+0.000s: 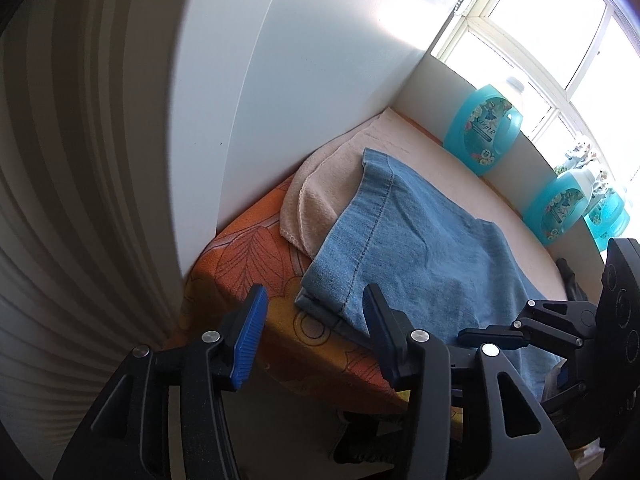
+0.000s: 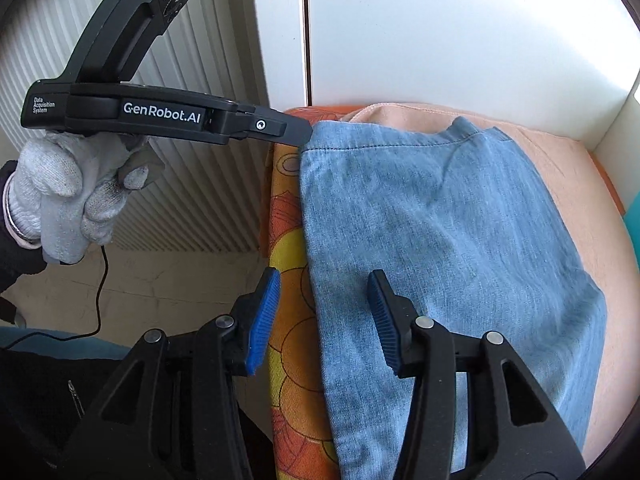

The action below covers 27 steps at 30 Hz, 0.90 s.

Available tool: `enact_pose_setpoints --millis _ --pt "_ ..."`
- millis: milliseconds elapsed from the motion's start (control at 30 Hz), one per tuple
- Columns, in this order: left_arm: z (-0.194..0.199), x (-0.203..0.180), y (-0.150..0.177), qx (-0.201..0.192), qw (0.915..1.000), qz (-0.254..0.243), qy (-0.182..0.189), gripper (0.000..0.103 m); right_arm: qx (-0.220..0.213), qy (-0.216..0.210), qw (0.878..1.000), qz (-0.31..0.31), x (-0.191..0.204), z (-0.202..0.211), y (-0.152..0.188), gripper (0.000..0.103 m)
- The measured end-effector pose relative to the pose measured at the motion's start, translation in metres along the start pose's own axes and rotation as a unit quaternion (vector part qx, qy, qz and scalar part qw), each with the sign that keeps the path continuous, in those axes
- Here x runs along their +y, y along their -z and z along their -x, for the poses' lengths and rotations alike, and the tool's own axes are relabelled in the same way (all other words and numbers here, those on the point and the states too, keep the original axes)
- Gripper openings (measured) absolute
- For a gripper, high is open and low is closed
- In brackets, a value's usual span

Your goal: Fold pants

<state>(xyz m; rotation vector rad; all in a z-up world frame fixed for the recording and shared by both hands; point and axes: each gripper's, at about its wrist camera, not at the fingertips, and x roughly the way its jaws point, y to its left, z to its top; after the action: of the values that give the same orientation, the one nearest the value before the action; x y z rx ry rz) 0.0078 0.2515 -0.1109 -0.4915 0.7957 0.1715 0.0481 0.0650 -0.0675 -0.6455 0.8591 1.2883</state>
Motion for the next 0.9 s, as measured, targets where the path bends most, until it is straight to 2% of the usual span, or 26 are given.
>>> enact_pose_setpoints --millis 200,367,400,467,667,733,800,900 --pt "-0.023 -0.018 0.0 0.014 0.9986 -0.044 -0.024 0.048 0.003 -0.004 0.998 -0.059 -0.027 0.012 0.01 0.048" --pt "-0.023 -0.022 0.008 -0.009 0.997 -0.063 -0.043 0.048 0.011 -0.002 0.996 -0.087 -0.042 0.013 0.017 0.048" --pt "-0.023 -0.024 0.01 -0.012 0.9964 -0.07 -0.047 0.045 0.012 -0.002 0.996 -0.092 -0.044 0.013 0.017 0.048" --pt "-0.023 -0.028 0.014 -0.018 0.9941 -0.087 -0.062 0.032 0.011 -0.004 0.995 -0.103 -0.051 0.013 0.015 0.048" --pt "-0.009 -0.028 0.012 -0.043 0.9964 -0.069 -0.026 0.018 -0.019 -0.02 0.984 -0.178 -0.085 0.022 -0.012 0.05" --pt "-0.001 -0.032 0.01 -0.053 0.9963 -0.067 -0.004 0.017 -0.025 -0.029 0.977 -0.208 -0.098 0.023 -0.027 0.056" --pt "-0.001 -0.038 0.009 -0.046 0.9959 -0.073 0.025 0.017 -0.025 -0.041 0.971 -0.233 -0.109 0.019 -0.045 0.063" --pt "-0.006 -0.05 0.011 -0.038 0.995 -0.086 0.035 0.017 -0.019 -0.066 0.959 -0.276 -0.124 0.006 -0.072 0.067"
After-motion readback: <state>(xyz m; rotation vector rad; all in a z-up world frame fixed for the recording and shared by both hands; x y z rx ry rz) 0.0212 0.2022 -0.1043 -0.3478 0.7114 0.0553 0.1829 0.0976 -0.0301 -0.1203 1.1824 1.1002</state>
